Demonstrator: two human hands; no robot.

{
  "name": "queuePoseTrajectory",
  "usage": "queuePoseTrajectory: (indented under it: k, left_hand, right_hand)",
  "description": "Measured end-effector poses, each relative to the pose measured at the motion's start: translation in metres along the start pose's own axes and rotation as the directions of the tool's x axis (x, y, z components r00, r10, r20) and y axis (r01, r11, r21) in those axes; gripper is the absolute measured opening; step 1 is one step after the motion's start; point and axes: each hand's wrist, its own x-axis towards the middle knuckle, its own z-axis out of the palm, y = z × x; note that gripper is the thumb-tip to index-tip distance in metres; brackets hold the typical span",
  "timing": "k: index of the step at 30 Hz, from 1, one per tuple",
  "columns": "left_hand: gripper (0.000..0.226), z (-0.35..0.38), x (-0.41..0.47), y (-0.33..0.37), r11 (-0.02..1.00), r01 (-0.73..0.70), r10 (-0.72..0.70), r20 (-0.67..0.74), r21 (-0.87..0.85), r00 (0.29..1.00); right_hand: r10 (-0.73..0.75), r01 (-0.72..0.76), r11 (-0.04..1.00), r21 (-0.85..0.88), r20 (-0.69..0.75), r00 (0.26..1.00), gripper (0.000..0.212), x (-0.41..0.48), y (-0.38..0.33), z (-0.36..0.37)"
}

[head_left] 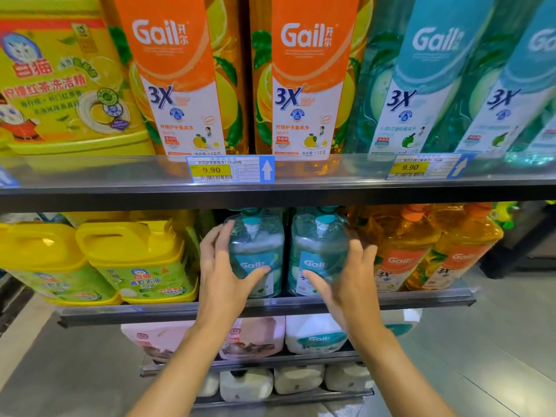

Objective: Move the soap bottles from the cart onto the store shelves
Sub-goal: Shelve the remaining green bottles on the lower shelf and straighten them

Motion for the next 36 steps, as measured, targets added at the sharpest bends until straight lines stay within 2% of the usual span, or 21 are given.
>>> queuePoseTrajectory:
  k: [2,5,8,10,14,17,19,22,28,33,36]
  left_hand:
    - [0.101,-0.001,0.003,0.003,0.999,0.006,-0.007,0.039,0.033,0.999]
    - [0.094,-0.002,0.011,0.007,0.998,0.055,-0.059,0.104,0.043,0.993]
    - [0.081,0.0,0.022,0.011,0.998,0.05,-0.054,0.123,0.032,0.991]
    - [0.079,0.002,0.029,0.013,0.996,0.082,-0.085,0.138,0.023,0.987]
    - [0.083,0.012,0.047,0.019,0.975,0.204,-0.216,0.174,0.087,0.961]
    - [0.076,0.017,0.059,0.025,0.945,0.277,-0.309,0.193,0.174,0.931]
    - [0.073,0.019,0.064,0.026,0.943,0.275,-0.312,0.204,0.188,0.928]
    - [0.06,0.02,0.069,0.025,0.94,0.263,-0.31,0.227,0.217,0.923]
    - [0.061,0.017,0.071,0.028,0.927,0.274,-0.335,0.242,0.255,0.911]
    - [0.059,0.002,0.066,0.035,0.928,0.215,-0.3,0.267,0.305,0.916]
    - [0.054,-0.014,0.056,0.035,0.934,0.138,-0.234,0.272,0.329,0.933]
  right_hand:
    - [-0.002,0.001,0.997,-0.071,-0.008,1.0,0.072,0.001,-0.002,0.003]
    - [0.097,-0.087,0.991,-0.106,0.095,0.991,0.068,0.007,0.0,0.005]
    - [0.175,-0.161,0.98,-0.113,0.133,0.975,0.088,0.02,-0.003,0.004]
    - [0.172,-0.134,0.968,-0.211,0.175,0.969,0.088,0.028,-0.002,0.007]
    - [0.106,-0.098,0.993,-0.065,0.132,0.986,0.101,0.044,0.005,0.018]
    - [0.17,-0.156,0.983,-0.095,0.169,0.971,0.102,0.057,0.007,0.024]
    - [0.224,-0.204,0.972,-0.118,0.197,0.954,0.098,0.067,0.006,0.026]
    - [0.219,-0.192,0.971,-0.141,0.21,0.953,0.098,0.072,0.004,0.029]
    - [0.217,-0.185,0.97,-0.155,0.225,0.95,0.101,0.074,-0.001,0.027]
    - [0.191,-0.149,0.954,-0.261,0.145,0.971,0.106,0.07,-0.015,0.015]
    - [0.102,-0.06,0.929,-0.365,0.098,0.99,0.087,0.057,-0.026,0.009]
